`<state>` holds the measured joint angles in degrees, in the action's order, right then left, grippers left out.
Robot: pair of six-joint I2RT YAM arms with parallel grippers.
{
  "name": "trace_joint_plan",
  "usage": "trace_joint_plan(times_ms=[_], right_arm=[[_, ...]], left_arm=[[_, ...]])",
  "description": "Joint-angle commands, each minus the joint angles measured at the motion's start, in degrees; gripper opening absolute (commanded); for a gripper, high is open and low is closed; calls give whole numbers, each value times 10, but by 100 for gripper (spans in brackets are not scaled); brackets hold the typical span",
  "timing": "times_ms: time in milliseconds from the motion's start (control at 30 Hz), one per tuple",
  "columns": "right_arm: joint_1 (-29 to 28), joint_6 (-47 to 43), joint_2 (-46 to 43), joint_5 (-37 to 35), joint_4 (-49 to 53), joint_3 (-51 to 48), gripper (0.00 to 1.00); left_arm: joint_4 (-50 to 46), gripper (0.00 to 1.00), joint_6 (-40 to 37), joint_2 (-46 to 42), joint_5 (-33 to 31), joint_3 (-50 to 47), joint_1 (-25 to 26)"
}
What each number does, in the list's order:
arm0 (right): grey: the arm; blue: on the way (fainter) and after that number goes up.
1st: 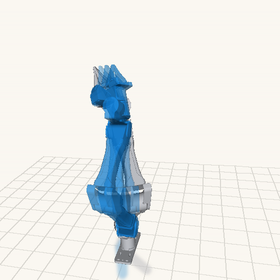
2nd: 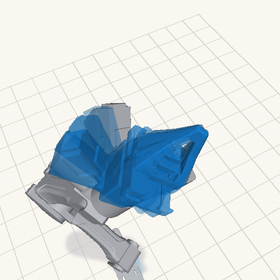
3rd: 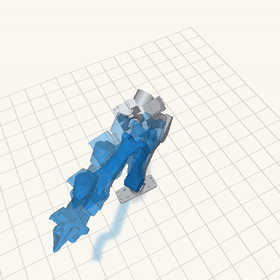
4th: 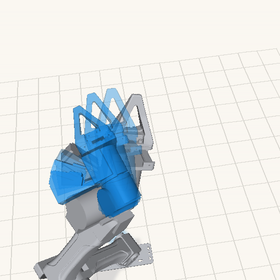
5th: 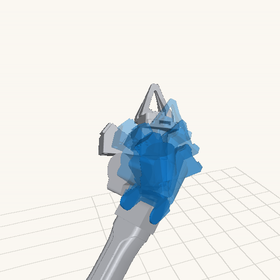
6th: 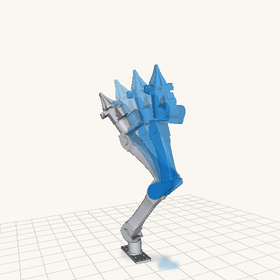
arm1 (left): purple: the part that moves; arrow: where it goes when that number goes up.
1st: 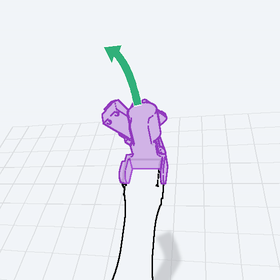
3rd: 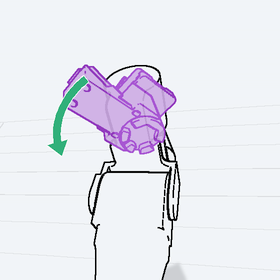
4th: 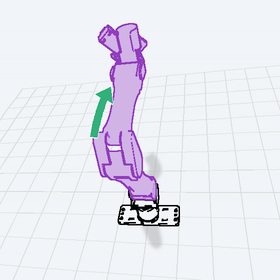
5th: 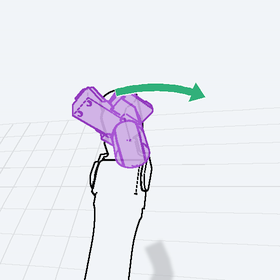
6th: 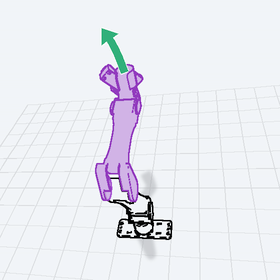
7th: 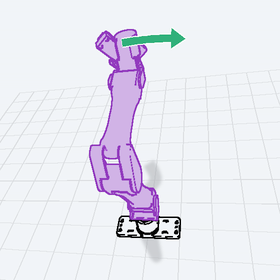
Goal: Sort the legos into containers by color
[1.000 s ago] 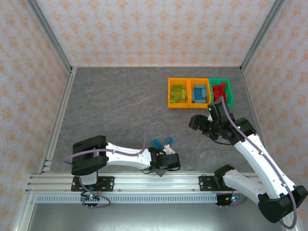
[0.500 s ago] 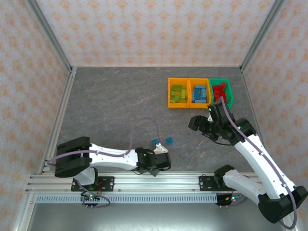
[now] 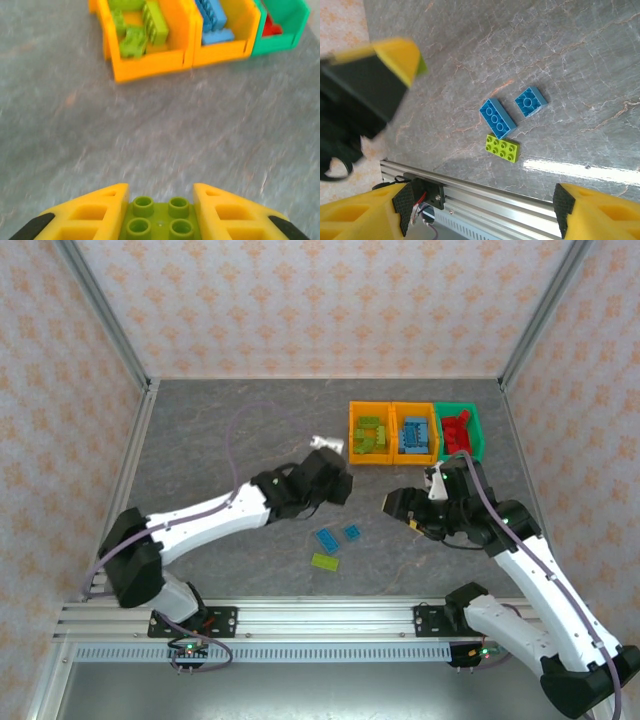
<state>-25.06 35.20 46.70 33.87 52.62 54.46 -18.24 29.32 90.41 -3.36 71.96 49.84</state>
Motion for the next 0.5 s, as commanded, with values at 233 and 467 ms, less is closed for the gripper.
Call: trace_joint_plan(times_ms=[233,467], right_arm=[[1,25,-21,-43,10,7,76],[1,18,-33,-57,28,17,76]], left_arm=[[-42,21,-104,334,-8,418,-58],[-116,42,-109,480,-16,653,-70]])
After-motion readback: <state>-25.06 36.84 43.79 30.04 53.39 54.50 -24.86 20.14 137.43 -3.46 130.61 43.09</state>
